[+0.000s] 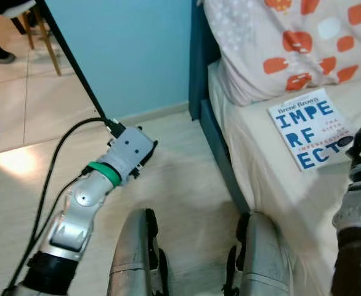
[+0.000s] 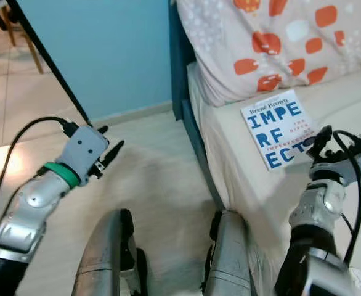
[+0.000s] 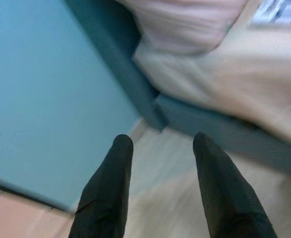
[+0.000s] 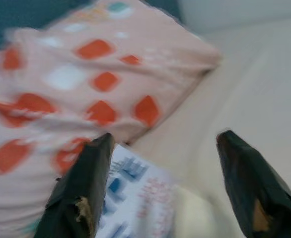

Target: Clean up the room

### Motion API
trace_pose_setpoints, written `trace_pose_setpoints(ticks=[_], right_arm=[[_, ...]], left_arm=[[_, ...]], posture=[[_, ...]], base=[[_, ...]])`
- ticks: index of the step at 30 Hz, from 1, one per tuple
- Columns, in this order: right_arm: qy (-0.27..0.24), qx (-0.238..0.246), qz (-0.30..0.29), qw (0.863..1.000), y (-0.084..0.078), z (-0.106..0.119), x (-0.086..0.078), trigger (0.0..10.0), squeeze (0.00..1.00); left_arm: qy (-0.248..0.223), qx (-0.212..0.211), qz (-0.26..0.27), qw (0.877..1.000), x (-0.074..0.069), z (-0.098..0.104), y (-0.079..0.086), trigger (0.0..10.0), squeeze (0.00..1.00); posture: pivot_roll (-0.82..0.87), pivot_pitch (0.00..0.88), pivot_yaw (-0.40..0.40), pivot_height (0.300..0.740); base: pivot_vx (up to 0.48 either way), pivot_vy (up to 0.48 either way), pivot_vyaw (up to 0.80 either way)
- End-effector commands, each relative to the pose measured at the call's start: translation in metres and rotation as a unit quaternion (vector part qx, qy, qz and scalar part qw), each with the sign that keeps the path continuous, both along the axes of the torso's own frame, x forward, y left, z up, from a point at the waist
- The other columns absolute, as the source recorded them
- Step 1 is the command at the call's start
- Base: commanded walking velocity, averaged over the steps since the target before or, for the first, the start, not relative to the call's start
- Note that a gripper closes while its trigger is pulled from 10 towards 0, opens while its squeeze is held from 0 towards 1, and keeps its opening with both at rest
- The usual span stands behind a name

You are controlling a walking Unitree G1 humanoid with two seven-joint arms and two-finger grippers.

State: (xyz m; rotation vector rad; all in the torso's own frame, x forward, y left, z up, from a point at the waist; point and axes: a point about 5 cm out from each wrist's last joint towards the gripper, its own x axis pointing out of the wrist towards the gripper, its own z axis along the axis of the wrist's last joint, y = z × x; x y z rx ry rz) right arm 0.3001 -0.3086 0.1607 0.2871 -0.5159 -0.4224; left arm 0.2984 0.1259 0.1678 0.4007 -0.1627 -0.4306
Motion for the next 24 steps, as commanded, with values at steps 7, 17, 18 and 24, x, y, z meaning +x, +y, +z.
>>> trace_pose_setpoints(ticks=[7, 17, 18, 24], right_arm=[[-0.009, -0.084, 0.191, 0.978, 0.123, 0.012, -0.027, 10.0, 0.00], [0.155, -0.058, 0.244, 0.955, 0.157, -0.084, -0.055, 10.0, 0.00], [0.168, -0.057, 0.242, 0.954, 0.156, -0.087, -0.056, 10.0, 0.00], [0.180, -0.067, 0.243, 0.951, 0.154, -0.077, -0.050, 10.0, 0.00]], left_arm=[[0.066, -0.198, -0.050, 0.977, -0.004, 0.025, -0.013, 10.0, 0.00], [0.100, -0.126, 0.017, 0.987, -0.005, -0.021, 0.001, 10.0, 0.00], [0.122, -0.142, 0.037, 0.982, -0.005, -0.027, 0.002, 10.0, 0.00], [0.136, -0.147, 0.060, 0.978, -0.004, -0.034, -0.006, 10.0, 0.00]], posture=[[0.01, 0.077, 0.029, 0.576], [0.00, 0.034, 0.021, 0.596], [0.00, 0.031, 0.023, 0.601], [0.01, 0.018, 0.011, 0.626]], base=[[0.000, 0.000, 0.00], [0.000, 0.000, 0.00], [0.000, 0.000, 0.00], [0.000, 0.000, 0.00]])
